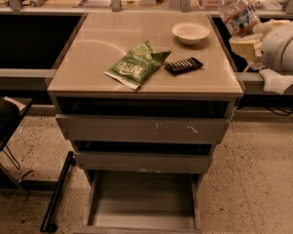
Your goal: Pick water bottle from bottom drawer and place on counter
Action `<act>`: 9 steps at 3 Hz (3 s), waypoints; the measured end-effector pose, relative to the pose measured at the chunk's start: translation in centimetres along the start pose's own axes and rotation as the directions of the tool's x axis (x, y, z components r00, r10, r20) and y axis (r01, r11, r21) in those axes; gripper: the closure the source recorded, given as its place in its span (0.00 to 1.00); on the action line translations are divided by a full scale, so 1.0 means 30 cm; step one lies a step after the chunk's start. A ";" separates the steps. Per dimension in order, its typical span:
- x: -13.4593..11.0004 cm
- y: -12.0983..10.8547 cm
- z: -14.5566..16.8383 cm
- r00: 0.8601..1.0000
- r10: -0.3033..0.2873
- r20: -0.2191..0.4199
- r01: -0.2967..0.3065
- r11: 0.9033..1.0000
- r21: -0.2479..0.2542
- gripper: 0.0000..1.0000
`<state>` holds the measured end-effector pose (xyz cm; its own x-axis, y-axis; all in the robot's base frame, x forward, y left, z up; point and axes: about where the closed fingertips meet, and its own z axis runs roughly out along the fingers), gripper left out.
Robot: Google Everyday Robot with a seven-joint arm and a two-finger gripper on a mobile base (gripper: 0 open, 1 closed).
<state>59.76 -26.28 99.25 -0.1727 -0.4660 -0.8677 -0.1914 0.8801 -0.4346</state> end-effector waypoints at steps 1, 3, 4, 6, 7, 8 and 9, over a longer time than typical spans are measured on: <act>0.034 -0.044 0.009 1.000 0.000 -0.010 0.000 1.000 0.021 1.00; -0.076 -0.027 0.314 0.989 0.112 0.099 -0.111 0.994 -0.018 1.00; -0.039 0.033 0.426 0.977 0.201 0.072 -0.197 0.979 -0.051 1.00; 0.168 0.173 0.454 0.895 0.432 -0.113 -0.443 0.892 -0.095 1.00; 0.216 0.261 0.451 0.854 0.489 -0.177 -0.512 0.849 -0.128 1.00; 0.190 0.304 0.475 0.835 0.522 -0.171 -0.546 0.823 -0.155 1.00; 0.083 0.303 0.557 0.833 0.545 -0.095 -0.553 0.816 -0.169 1.00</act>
Offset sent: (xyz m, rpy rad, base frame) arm 0.1205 0.0351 -0.0137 0.0963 -0.0968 0.0182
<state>73.73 -17.91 89.11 -0.3401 0.0828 -0.9368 -0.2234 0.9605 0.1660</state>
